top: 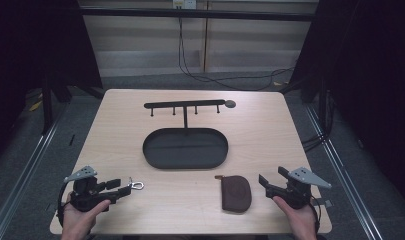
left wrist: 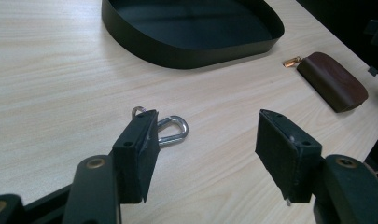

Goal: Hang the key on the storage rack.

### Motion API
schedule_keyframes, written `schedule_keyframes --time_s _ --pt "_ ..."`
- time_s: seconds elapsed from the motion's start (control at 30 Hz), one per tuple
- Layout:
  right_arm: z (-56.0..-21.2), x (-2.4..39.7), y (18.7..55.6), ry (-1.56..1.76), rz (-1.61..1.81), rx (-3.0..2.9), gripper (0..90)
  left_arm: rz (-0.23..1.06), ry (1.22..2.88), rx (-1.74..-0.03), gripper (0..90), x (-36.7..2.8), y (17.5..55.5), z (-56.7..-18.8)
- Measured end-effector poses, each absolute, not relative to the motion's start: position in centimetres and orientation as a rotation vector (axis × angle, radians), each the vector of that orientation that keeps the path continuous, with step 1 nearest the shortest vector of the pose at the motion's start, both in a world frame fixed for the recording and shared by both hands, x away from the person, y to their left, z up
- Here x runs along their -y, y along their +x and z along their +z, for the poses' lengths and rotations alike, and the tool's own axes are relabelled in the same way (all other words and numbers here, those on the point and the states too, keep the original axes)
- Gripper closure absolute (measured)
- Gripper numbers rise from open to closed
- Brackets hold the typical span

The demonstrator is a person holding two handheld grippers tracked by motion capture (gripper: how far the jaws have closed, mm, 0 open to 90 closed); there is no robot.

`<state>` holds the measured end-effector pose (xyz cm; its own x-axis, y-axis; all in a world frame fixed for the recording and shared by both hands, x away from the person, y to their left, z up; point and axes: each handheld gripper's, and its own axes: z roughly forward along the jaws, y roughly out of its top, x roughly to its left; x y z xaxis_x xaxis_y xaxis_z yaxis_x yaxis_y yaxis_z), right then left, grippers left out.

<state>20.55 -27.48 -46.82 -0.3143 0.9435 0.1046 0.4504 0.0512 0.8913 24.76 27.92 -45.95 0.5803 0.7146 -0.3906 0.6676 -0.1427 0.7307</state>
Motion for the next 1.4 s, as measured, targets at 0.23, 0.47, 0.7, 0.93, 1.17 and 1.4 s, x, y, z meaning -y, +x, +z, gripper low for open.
schedule_keyframes --time_s 0.23,0.47,0.7,0.93,1.17,1.4 --pt "-47.0 28.2 20.5 1.391 1.179 -1.888 23.4 0.061 1.885 -1.148 42.9 -27.7 25.2 -46.2" --pt "-46.6 28.7 19.9 1.437 1.251 -1.895 24.5 0.057 1.899 -1.164 48.0 -27.5 25.2 -45.6" --pt "-46.2 28.0 19.7 1.451 1.26 -1.928 24.1 0.024 1.916 -1.129 54.2 -28.0 25.2 -44.7" --pt "-46.3 28.2 19.8 1.484 1.266 -1.932 23.6 0.077 2.01 -1.097 54.1 -27.4 25.8 -43.5" --pt "-46.2 28.0 19.8 1.458 1.247 -1.957 24.5 0.068 2.089 -1.092 55.8 -26.7 26.9 -43.1" --pt "-46.4 28.0 19.9 1.467 1.241 -1.968 24.5 0.059 2.127 -1.143 58.5 -26.3 28.4 -42.0"
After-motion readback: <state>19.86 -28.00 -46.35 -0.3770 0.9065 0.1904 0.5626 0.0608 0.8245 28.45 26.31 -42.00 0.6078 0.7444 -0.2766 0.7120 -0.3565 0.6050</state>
